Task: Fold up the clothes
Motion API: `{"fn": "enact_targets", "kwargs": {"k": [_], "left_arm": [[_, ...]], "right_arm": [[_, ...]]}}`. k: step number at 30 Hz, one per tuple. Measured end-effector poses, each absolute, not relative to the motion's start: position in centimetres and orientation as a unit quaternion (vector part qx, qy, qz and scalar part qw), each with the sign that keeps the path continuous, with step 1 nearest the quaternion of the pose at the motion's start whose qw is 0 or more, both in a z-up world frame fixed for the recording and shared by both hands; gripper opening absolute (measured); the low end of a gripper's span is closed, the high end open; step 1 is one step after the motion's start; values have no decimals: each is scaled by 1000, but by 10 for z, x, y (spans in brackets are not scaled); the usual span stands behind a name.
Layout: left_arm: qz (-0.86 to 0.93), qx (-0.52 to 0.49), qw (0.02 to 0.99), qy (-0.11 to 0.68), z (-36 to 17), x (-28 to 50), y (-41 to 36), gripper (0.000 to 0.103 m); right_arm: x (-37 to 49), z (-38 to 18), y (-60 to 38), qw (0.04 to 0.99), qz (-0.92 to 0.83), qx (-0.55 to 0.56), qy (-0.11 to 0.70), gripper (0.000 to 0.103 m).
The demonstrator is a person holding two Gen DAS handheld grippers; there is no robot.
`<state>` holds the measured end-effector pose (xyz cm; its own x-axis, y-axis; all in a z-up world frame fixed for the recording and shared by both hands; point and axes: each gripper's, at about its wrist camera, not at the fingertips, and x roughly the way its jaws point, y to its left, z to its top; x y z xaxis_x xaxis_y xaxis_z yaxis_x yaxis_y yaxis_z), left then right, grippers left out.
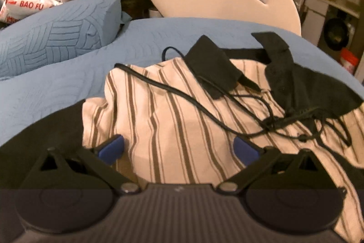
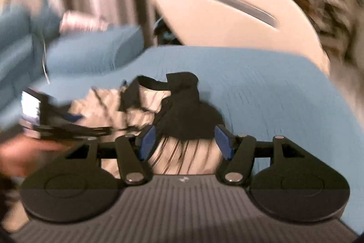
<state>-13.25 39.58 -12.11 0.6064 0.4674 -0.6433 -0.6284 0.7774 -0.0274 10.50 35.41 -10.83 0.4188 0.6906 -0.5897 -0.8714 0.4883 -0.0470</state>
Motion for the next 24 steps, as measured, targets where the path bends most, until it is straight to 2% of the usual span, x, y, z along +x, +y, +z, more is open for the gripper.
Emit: {"fn": "enact_targets", "kwargs": {"k": [5, 6, 7, 8, 9, 10, 12, 14, 15, 17, 19, 20, 21, 22, 24], "left_arm": [[308, -118, 888, 319, -129, -126, 393, 103], [308, -115, 889, 319, -129, -124, 393, 103], [309, -112, 889, 318, -128, -123, 393, 103], [312, -106, 895, 302, -122, -124, 391, 98], [317, -103, 905, 266, -111, -129, 388, 98], [321, -100, 913, 230, -101, -134, 385, 103], [330, -83, 920, 194, -96, -135, 378, 103], [303, -70, 902, 301, -125, -110, 382, 103], [296, -73, 895, 324, -133, -105, 384, 103], [290, -89, 897, 322, -135, -105, 389, 103], [289, -103, 896, 320, -137, -105, 394, 103], [292, -94, 895, 325, -138, -101, 392, 103], [294, -90, 894, 326, -139, -99, 391, 103], [293, -91, 894, 325, -140, -99, 391, 103], [293, -93, 895, 323, -140, -98, 392, 103]], "right_arm": [[172, -161, 452, 806, 441, -228, 323, 60], [180, -177, 468, 784, 432, -256, 365, 48], [180, -178, 477, 782, 428, -272, 363, 17], [177, -174, 485, 790, 425, -282, 341, 4], [176, -162, 491, 816, 402, -283, 302, 4], [177, -147, 495, 849, 375, -265, 262, 4], [185, -136, 506, 872, 348, -247, 239, 5], [194, -164, 525, 839, 332, -323, 285, 9], [199, -178, 528, 815, 330, -349, 325, 13], [195, -173, 511, 829, 329, -316, 324, 23], [178, -145, 471, 869, 336, -214, 293, 56], [162, -134, 448, 882, 348, -160, 276, 65], [142, -127, 426, 887, 358, -122, 266, 83], [123, -129, 407, 885, 360, -109, 273, 95], [87, -142, 373, 880, 354, -111, 298, 96]]}}
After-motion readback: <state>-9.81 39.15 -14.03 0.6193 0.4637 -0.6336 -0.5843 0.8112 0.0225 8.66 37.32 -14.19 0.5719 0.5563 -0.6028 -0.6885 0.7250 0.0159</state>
